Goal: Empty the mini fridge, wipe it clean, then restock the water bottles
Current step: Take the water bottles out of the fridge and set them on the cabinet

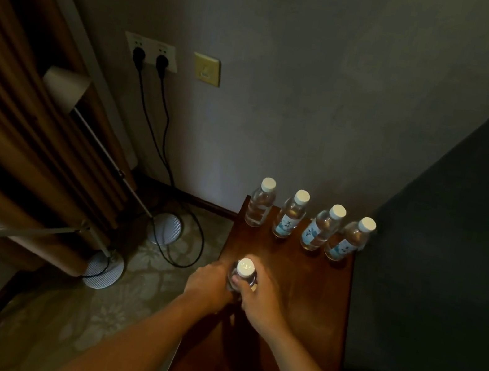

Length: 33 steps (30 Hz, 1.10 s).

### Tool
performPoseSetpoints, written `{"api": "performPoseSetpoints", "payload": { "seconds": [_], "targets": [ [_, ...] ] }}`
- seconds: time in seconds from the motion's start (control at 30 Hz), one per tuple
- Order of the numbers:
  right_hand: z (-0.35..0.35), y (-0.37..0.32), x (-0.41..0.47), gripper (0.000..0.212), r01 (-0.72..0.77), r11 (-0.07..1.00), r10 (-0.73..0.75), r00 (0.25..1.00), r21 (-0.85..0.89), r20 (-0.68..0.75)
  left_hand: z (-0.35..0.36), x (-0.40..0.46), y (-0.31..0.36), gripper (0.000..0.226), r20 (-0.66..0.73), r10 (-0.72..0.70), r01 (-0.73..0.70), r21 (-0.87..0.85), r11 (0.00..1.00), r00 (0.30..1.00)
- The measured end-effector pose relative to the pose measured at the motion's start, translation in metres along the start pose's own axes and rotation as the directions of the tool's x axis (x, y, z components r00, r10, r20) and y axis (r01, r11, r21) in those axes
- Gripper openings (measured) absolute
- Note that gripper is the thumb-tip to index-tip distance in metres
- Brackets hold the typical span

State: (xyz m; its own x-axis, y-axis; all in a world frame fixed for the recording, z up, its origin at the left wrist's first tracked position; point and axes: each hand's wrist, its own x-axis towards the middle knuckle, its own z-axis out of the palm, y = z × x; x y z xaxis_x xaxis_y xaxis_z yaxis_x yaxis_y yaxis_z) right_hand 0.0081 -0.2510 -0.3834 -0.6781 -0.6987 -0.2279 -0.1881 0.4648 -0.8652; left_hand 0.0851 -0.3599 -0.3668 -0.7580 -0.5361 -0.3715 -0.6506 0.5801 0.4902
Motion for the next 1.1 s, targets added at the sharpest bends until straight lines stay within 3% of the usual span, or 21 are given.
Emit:
{"api": "performPoseSetpoints", "payload": {
  "seconds": [0.2,0.87,1.1],
  "targets": [
    [-0.002,-0.002,0.028,0.034,0.005,1.000,-0.005,1.000,-0.002,-0.025,-0.010,0.026,0.003,0.042,-0.014,0.035,-0.035,0.001,0.999,0.999],
    [-0.016,-0.021,0.094,0.043,-0.020,0.998,0.016,0.998,-0.066,-0.065,-0.023,0.101,0.003,0.045,0.001,0.022,-0.022,0.015,1.000,1.000],
    [-0.036,-0.029,0.083,0.074,-0.071,0.989,0.067,0.997,-0.126,-0.040,-0.028,0.087,0.007,0.046,-0.038,-0.020,0.021,0.024,0.999,0.999]
  ]
}}
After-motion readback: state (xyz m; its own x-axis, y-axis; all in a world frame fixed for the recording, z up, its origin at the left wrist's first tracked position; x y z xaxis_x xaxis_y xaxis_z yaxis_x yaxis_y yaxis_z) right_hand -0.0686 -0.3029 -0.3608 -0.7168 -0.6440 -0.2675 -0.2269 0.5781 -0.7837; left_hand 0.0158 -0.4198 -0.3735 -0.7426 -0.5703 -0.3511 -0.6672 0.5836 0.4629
